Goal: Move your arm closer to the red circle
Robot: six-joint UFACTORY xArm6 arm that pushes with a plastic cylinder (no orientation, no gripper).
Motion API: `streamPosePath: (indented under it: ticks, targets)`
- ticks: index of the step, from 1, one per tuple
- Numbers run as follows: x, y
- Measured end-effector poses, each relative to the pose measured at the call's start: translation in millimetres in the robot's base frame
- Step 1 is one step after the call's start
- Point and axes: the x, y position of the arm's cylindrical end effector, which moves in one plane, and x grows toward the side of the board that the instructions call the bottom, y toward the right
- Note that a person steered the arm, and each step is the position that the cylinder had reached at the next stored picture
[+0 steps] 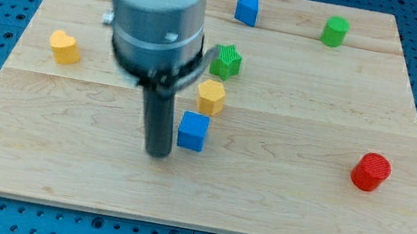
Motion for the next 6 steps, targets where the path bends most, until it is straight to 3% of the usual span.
streamPosePath:
  ticks: [1,2,3,4,5,6]
  targets:
    - [59,54]
    - [61,153]
    - [45,269]
    - [1,347]
    - [-43,355]
    - [-55,332]
